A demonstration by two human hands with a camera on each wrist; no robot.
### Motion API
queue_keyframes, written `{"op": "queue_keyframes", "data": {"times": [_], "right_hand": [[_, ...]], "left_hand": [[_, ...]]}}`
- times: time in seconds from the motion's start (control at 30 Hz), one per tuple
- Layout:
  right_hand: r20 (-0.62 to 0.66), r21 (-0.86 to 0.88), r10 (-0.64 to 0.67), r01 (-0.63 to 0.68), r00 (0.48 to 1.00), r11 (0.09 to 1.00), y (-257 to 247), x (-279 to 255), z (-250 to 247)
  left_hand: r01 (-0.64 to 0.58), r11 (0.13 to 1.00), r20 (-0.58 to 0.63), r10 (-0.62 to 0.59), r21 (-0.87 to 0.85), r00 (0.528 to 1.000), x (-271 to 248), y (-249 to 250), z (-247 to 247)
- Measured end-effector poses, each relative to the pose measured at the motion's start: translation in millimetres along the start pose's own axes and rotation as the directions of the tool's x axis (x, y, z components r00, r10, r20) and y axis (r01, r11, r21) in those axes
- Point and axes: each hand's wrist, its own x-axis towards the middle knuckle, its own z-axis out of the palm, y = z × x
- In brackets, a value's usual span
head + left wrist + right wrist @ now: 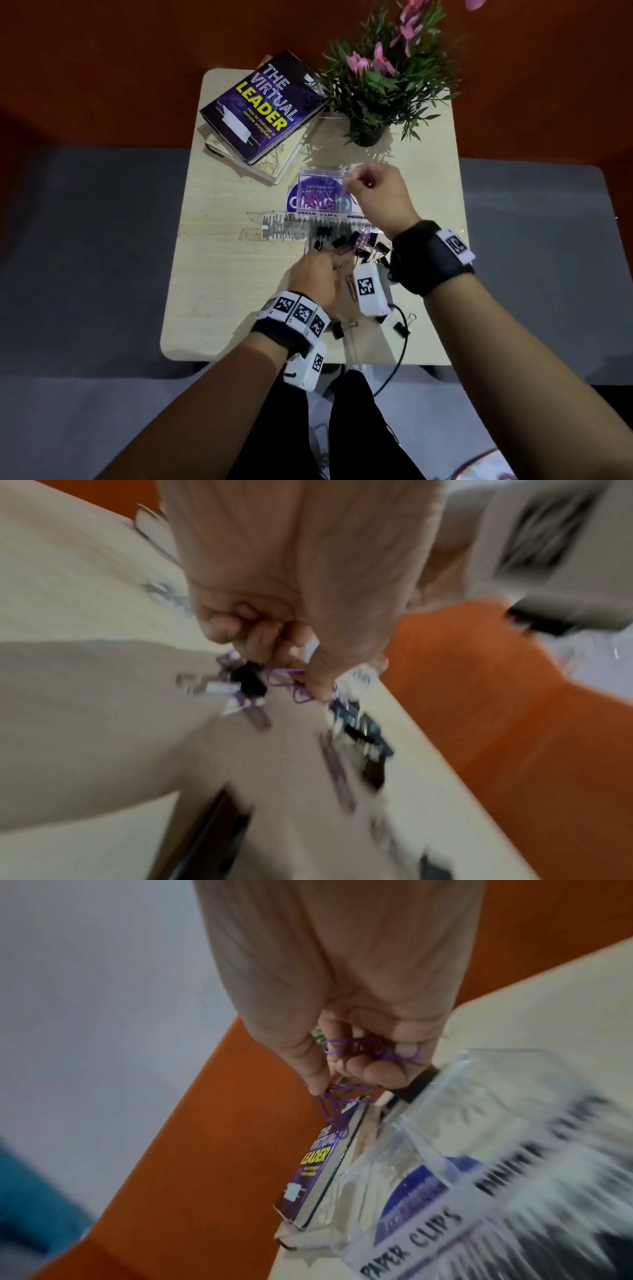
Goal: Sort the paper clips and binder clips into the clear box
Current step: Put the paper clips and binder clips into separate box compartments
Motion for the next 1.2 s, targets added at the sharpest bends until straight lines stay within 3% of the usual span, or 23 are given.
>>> {"op": "queue_keyframes", "data": {"times": [0.1,0.23,0.3,0.37,0.5,0.57,0.63,0.77,0.8,0.87,0.97,1.03,1.1,1.2], "right_hand": [[0.091,-0.324,-0.098,0.123,0.991,0.938,-17.4,27.0,24.6],[0.225,-0.597,-0.071,0.195,0.972,0.778,-12.1,42.0,54.5],[0.265,-0.58,-0.064,0.212,0.962,0.786,-5.3,40.1,53.5],[0.245,-0.451,-0.068,0.176,0.967,0.875,-0.6,34.1,43.5],[0.012,-0.238,-0.071,0.072,0.997,0.969,14.9,11.7,14.8],[-0.113,-0.253,-0.039,0.009,0.993,0.967,28.7,-9.4,5.2],[-0.13,-0.3,0.035,-0.073,0.991,0.951,44.8,-37.2,2.9],[-0.073,-0.452,0.179,-0.192,0.981,0.871,77.7,-84.8,21.0],[-0.074,-0.471,0.201,-0.212,0.977,0.857,84.9,-90.4,27.1],[-0.103,-0.501,0.217,-0.239,0.971,0.831,93.2,-95.4,36.4],[-0.123,-0.546,0.195,-0.23,0.973,0.806,96.0,-95.8,45.8],[-0.099,-0.585,0.12,-0.156,0.988,0.796,96.7,-95.6,49.4],[-0.068,-0.634,0.073,-0.1,0.995,0.767,99.7,-96.0,52.9],[-0.073,-0.641,0.008,-0.053,0.997,0.766,102.5,-96.8,57.8]], "left_hand": [[0.013,0.979,-0.035,-0.02,-0.203,0.999,-0.3,-3.5,-30.5],[-0.01,0.958,-0.152,-0.035,-0.286,0.988,11.5,-4.9,-84.7],[-0.035,0.97,-0.247,-0.027,-0.241,0.969,32.0,-4.6,-103.5],[-0.054,0.984,-0.295,0.001,-0.172,0.955,51.9,2.4,-111.7],[-0.103,0.994,-0.2,0.106,0.024,0.974,73.4,24.4,-101.4],[-0.156,0.979,-0.127,0.172,0.131,0.977,76.0,27.4,-91.7],[-0.203,0.964,-0.115,0.224,0.172,0.968,73.7,25.2,-88.3],[-0.315,0.948,-0.352,0.311,0.048,0.883,48.9,5.8,-82.1],[-0.309,0.951,-0.416,0.286,0.013,0.863,40.1,-1.6,-75.9],[-0.234,0.97,-0.458,0.182,-0.06,0.87,25.8,-16.0,-58.4],[-0.02,0.99,-0.324,-0.026,-0.14,0.946,21.5,-26.8,-33.9],[0.1,0.973,-0.248,-0.151,-0.207,0.957,25.8,-26.8,-26.1],[0.137,0.953,-0.214,-0.198,-0.272,0.956,28.8,-22.9,-25.0],[0.107,0.964,-0.183,-0.154,-0.245,0.971,30.3,-20.5,-25.4]]}}
